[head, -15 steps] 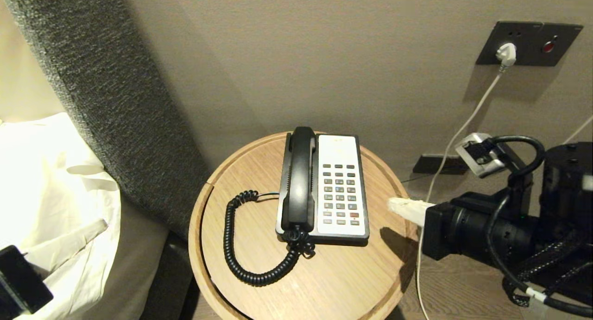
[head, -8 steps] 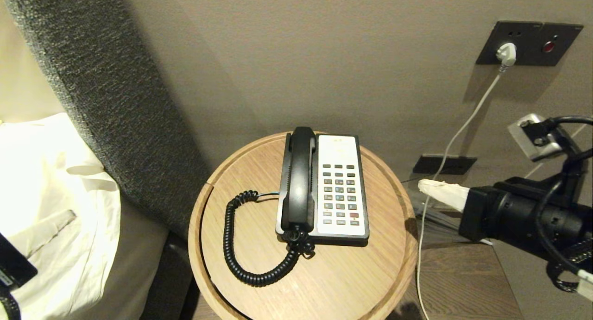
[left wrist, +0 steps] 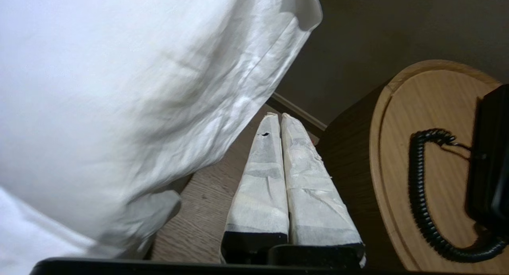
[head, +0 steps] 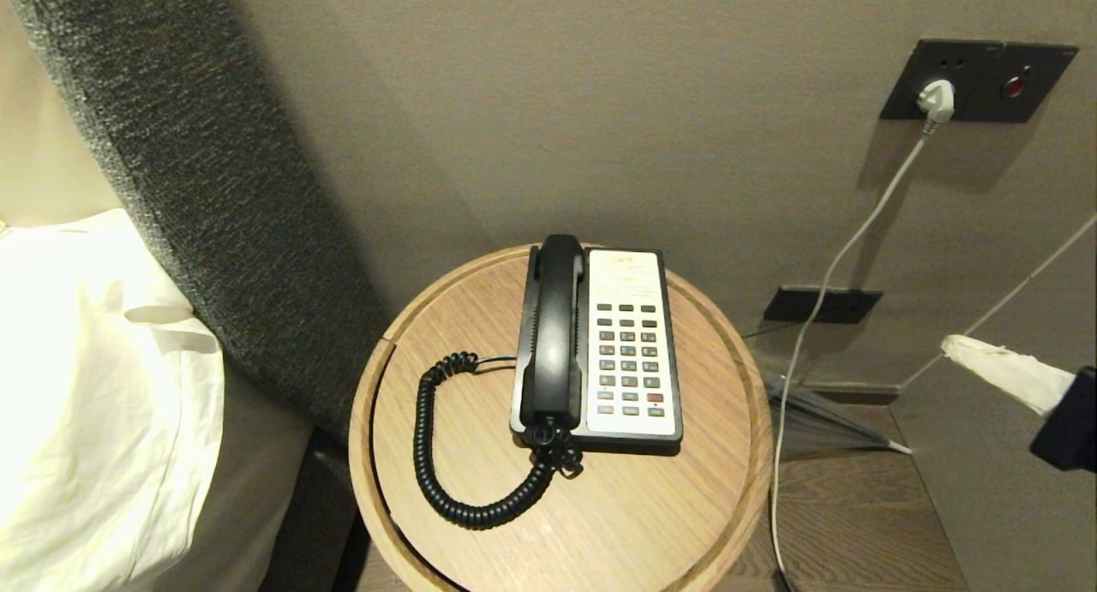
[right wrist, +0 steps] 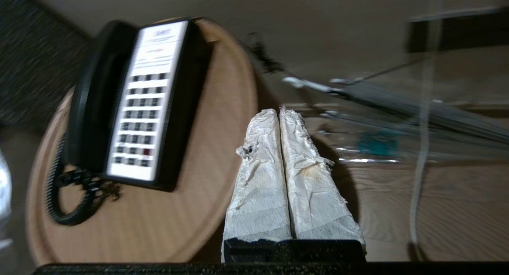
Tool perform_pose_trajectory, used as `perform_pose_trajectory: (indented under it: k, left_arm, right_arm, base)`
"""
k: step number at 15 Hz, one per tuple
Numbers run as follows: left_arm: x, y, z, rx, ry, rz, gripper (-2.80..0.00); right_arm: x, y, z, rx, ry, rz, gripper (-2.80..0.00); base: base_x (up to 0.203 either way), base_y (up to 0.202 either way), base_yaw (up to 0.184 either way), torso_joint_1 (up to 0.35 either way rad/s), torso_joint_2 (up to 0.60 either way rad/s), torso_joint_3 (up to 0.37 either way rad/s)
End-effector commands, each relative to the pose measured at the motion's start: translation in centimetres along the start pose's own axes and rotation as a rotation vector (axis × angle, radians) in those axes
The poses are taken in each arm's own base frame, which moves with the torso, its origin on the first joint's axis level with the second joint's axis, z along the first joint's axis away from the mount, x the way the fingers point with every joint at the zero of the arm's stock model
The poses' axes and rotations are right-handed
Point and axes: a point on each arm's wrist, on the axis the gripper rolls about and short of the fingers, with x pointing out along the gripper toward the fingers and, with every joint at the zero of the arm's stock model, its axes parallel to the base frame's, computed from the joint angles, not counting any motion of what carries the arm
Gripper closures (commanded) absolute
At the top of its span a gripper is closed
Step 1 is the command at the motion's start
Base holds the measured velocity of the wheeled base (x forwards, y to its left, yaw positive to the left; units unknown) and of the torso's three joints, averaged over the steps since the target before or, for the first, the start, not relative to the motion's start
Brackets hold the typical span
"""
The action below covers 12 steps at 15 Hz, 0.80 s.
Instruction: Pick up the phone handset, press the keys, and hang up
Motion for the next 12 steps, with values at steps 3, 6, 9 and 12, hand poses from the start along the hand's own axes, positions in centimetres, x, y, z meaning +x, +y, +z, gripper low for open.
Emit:
perform_pose_trajectory:
  k: [3, 6, 9, 12]
  left_arm:
    - [-2.5, 2.1, -2.6, -0.004, -0.059, 0.018, 0.0]
    - [-2.9, 3.0, -4.6, 0.009, -0.053, 0.05, 0.0]
    - [-3.3, 3.5, -6.0, 0.06, -0.054, -0.031, 0.0]
    - [-2.9, 4.8, -9.4, 0.187, -0.032, -0.125, 0.0]
  right_arm:
    - [-5.9, -2.6, -1.6, 0.033, -0.188, -0.155, 0.0]
    - [-9.4, -3.6, -4.1, 0.041, -0.251, -0.261, 0.0]
    - [-11.7, -4.2, -7.2, 0.019, -0.264, -0.329, 0.0]
    - [-13.8, -4.5, -11.0, -0.061, -0.301, -0.275, 0.0]
  base:
    - [0.0, 0.0, 0.0, 0.0, 0.0, 0.0]
    - [0.0, 0.0, 0.0, 0.0, 0.0, 0.0]
    - [0.0, 0.0, 0.0, 0.0, 0.0, 0.0]
    - [0.0, 0.0, 0.0, 0.0, 0.0, 0.0]
